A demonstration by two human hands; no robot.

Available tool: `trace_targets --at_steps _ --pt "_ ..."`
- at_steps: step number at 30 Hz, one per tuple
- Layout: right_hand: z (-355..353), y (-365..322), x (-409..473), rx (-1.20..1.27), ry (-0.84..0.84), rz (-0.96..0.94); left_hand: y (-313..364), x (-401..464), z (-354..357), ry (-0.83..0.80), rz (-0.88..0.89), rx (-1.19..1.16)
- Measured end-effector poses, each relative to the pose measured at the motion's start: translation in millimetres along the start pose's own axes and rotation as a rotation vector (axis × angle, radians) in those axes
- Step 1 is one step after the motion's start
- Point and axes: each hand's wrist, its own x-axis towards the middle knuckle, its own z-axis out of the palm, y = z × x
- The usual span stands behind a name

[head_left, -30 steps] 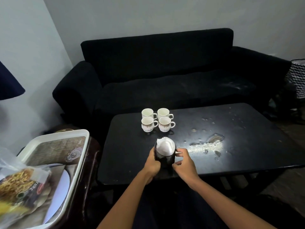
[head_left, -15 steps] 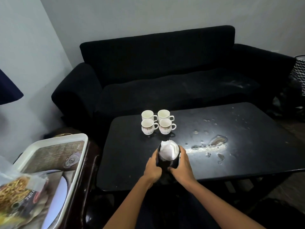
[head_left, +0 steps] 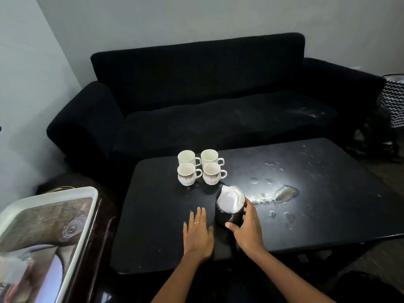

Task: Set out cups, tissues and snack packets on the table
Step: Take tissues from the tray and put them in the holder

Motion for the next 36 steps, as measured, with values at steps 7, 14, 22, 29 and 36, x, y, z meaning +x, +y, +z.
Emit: trace_targets --at_steps 7,14,22,29,36 --pt "-4.5 5.7 29.9 -0.031 0.112 0.01 -7.4 14.0 8.8 0.112 0.024 0.093" --pt "-3.0 10.9 71.1 -0.034 0.171 0.029 -12.8 16.5 23.5 0.28 0.004 0.087" --pt "15.0 12.3 143.0 0.005 0.235 0.074 -12.8 16.8 25.9 0.32 0.015 0.067" --pt "30.4 7.6 199.3 -0.068 0.262 0.043 -4.5 14.2 14.8 0.301 0.014 0.115" --pt "42.2 -4.8 237.4 -0.128 0.254 0.085 -6.7 14.0 14.0 0.304 0.0 0.132"
